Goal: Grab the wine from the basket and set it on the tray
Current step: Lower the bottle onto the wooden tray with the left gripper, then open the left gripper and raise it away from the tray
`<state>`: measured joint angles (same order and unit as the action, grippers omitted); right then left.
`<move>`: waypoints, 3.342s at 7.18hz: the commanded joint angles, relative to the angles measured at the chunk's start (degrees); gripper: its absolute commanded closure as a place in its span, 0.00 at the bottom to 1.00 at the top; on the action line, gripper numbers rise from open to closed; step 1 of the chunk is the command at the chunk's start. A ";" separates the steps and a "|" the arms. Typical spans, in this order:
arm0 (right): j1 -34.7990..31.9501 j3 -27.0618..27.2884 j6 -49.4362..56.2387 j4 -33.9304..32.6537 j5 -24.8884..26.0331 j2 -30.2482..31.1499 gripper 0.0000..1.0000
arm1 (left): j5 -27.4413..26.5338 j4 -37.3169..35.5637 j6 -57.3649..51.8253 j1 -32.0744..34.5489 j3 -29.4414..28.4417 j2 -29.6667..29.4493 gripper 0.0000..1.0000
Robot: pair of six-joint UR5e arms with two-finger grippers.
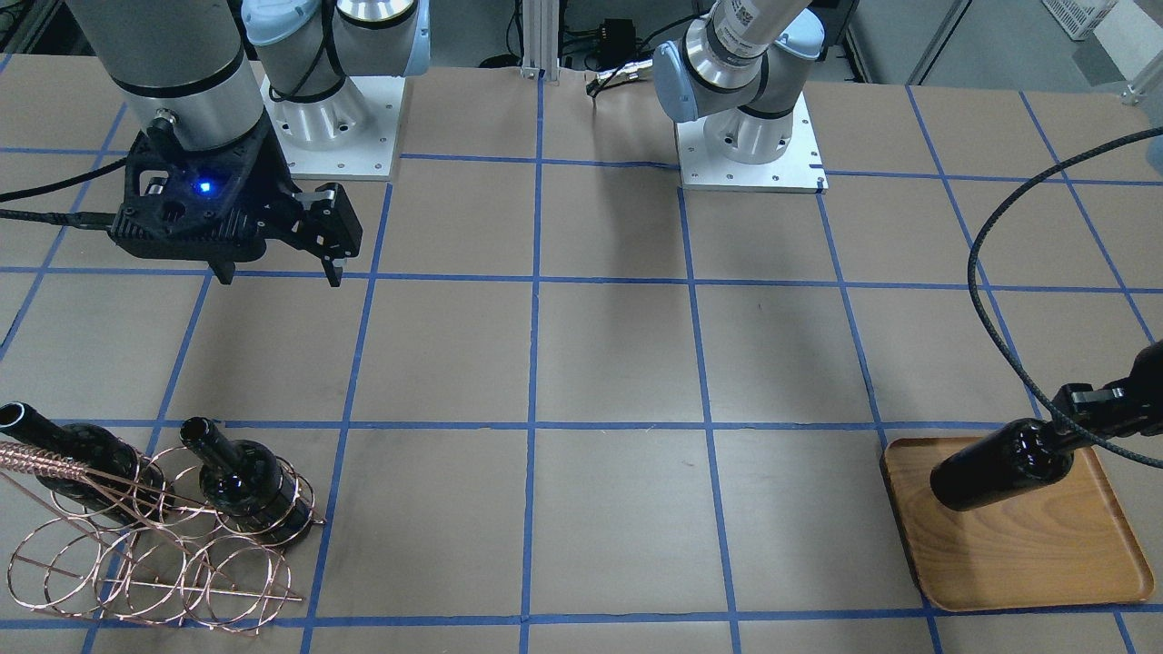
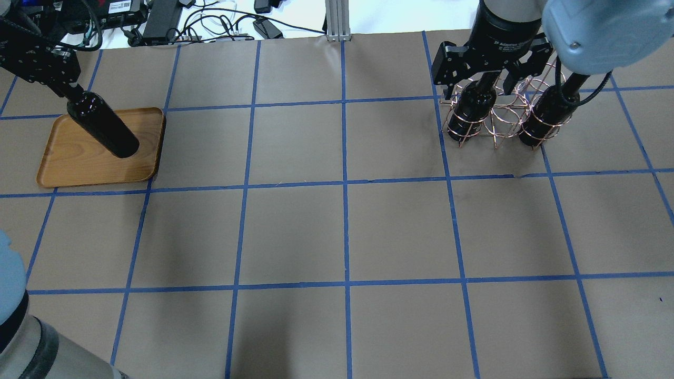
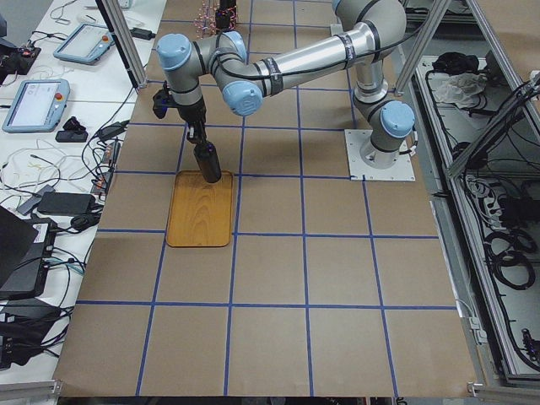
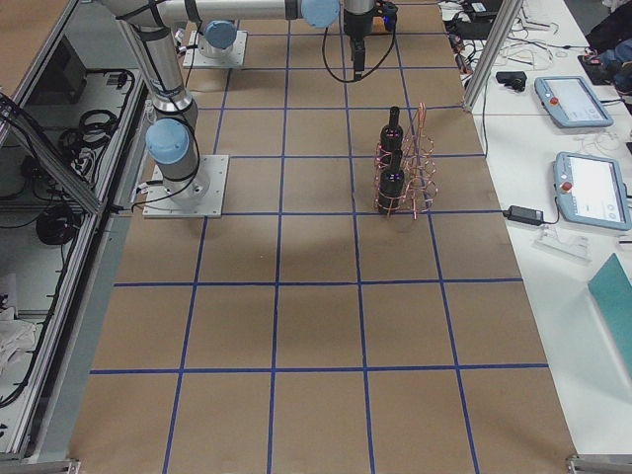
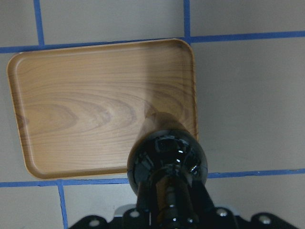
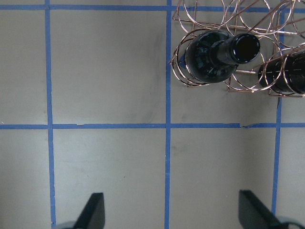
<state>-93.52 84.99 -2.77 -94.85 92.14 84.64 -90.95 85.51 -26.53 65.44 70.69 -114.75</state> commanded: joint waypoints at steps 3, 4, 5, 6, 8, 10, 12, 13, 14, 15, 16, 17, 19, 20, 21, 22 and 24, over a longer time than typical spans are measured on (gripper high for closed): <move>0.00 0.00 0.31 -0.69 0.06 0.00 0.00 | 0.86 -0.96 -0.10 -1.89 0.24 -1.44 0.97; 0.09 0.00 0.23 -1.30 -0.03 0.09 0.00 | 1.56 -1.66 -0.19 -2.59 0.33 -1.96 0.97; 0.09 0.00 0.31 -1.83 0.05 0.00 0.00 | 1.48 -1.67 -0.19 -2.68 0.68 -2.06 0.94; 0.09 0.00 0.40 -1.66 0.40 0.00 0.00 | 1.31 -1.84 -0.10 -2.68 0.77 -2.06 0.93; 0.09 0.00 0.40 -1.74 0.23 0.00 0.00 | 1.30 -1.84 -0.19 -2.68 1.29 -1.88 0.43; 0.09 0.00 0.40 -1.74 0.32 0.00 0.00 | 1.22 -1.84 -0.27 -2.42 3.31 -1.01 0.03; 0.00 0.00 0.31 -1.83 0.23 0.00 0.00 | 1.48 -1.67 -0.36 -2.16 3.58 0.31 0.00; 0.00 0.00 0.31 -1.83 0.23 0.00 0.00 | 1.57 -1.06 0.07 -0.76 3.58 2.14 0.00; 0.00 0.00 0.31 -1.75 0.23 0.00 0.00 | 1.40 -0.09 0.43 1.95 3.32 4.60 0.00; 0.00 0.00 0.31 -1.83 0.14 0.00 0.00 | 1.39 1.05 1.91 4.67 3.40 7.58 0.00; 0.00 0.00 0.23 -1.83 0.14 0.00 0.00 | 1.57 1.06 2.36 8.61 4.10 10.39 0.00; 0.00 0.09 0.14 -1.75 0.23 0.00 0.00 | 0.70 0.80 3.75 12.83 4.37 12.08 0.00; 0.00 0.09 0.31 -1.83 0.14 0.00 0.00 | 0.25 1.14 5.08 15.76 6.99 13.93 0.00; 0.00 0.09 0.31 -1.75 0.14 0.00 0.00 | 0.25 0.97 7.70 20.39 9.01 16.20 0.00; 0.00 0.09 0.31 -1.83 0.14 0.00 0.00 | 0.16 0.71 15.64 25.74 10.42 17.62 0.00; 0.00 0.09 0.31 -1.83 0.14 0.00 0.00 | 0.25 0.62 19.29 29.62 11.65 18.76 0.00; 0.00 0.09 0.31 -1.83 0.14 0.00 0.00 | 0.86 0.97 20.11 31.33 12.19 21.66 0.00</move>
<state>-93.51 85.08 -2.46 -96.68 92.29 84.64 -90.56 86.30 -7.45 95.45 82.46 -94.83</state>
